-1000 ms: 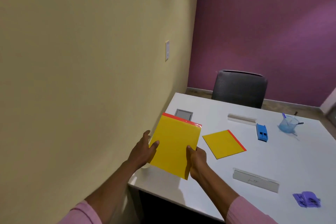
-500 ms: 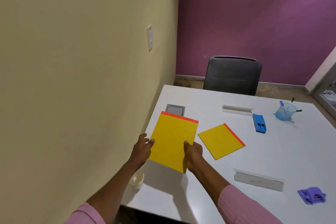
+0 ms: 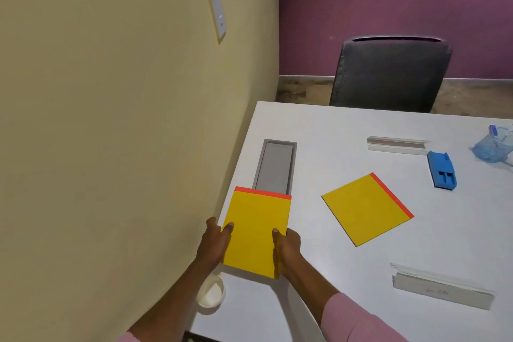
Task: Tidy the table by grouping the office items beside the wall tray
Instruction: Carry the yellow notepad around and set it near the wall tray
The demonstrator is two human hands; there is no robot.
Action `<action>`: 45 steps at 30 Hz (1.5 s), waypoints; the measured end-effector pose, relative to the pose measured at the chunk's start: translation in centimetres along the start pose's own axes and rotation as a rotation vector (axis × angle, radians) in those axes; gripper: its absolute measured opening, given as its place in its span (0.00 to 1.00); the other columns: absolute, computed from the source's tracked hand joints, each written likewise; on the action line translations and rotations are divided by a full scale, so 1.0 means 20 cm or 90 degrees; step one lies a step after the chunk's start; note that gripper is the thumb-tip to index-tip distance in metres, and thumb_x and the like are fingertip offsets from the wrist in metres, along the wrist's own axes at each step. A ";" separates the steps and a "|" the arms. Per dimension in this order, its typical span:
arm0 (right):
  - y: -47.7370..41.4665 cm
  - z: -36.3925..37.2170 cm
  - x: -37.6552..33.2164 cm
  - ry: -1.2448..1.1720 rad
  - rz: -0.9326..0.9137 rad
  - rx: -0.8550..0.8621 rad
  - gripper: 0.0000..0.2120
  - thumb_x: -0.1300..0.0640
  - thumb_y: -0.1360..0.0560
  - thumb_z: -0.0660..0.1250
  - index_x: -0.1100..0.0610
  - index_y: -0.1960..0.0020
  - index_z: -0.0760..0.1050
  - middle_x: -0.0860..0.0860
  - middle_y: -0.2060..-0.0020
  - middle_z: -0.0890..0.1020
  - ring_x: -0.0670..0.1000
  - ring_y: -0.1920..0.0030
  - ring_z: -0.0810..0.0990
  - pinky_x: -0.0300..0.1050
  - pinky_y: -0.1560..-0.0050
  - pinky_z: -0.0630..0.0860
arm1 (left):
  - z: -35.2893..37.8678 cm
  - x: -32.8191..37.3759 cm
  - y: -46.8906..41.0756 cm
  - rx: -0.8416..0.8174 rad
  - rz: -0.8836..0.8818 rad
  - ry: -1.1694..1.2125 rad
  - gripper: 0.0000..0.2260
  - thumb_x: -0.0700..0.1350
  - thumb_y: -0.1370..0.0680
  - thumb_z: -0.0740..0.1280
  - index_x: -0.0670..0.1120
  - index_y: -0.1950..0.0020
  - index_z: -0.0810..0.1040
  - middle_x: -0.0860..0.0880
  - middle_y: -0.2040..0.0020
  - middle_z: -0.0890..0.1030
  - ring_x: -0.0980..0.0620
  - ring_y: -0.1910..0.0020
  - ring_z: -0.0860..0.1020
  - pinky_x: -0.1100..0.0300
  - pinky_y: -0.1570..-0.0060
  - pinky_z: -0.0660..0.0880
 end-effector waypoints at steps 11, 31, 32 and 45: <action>-0.13 0.15 0.12 0.022 0.036 0.002 0.12 0.58 0.19 0.62 0.63 0.38 0.74 0.61 0.44 0.81 0.60 0.47 0.80 0.55 0.45 0.77 | 0.10 -0.20 -0.19 -0.026 -0.096 -0.058 0.32 0.52 0.21 0.65 0.36 0.27 0.53 0.36 0.30 0.68 0.37 0.34 0.69 0.49 0.40 0.69; -0.17 0.26 0.15 0.352 0.030 0.001 0.11 0.57 0.20 0.62 0.61 0.40 0.71 0.58 0.45 0.80 0.56 0.47 0.79 0.47 0.50 0.73 | 0.10 -0.30 -0.24 -0.039 -0.135 -0.226 0.23 0.49 0.23 0.66 0.38 0.37 0.60 0.37 0.38 0.72 0.37 0.42 0.73 0.53 0.52 0.67; -0.17 0.26 0.15 0.387 0.031 0.006 0.11 0.57 0.20 0.62 0.61 0.41 0.70 0.57 0.46 0.80 0.55 0.49 0.78 0.46 0.53 0.72 | 0.09 -0.29 -0.24 -0.037 -0.135 -0.230 0.22 0.49 0.23 0.66 0.38 0.38 0.60 0.37 0.39 0.72 0.37 0.44 0.74 0.53 0.53 0.67; -0.12 0.24 0.06 0.554 -0.008 -0.010 0.16 0.53 0.23 0.62 0.61 0.40 0.70 0.58 0.41 0.76 0.56 0.42 0.76 0.47 0.46 0.74 | 0.08 -0.10 -0.23 -0.018 -0.068 -0.371 0.23 0.52 0.22 0.63 0.39 0.37 0.61 0.40 0.44 0.76 0.44 0.54 0.75 0.52 0.57 0.73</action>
Point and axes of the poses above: each hand's wrist, its own y-axis away from the middle knuckle, its own z-axis out of the palm, x = y × z, the point moved 10 cm from there along -y, towards the middle knuckle
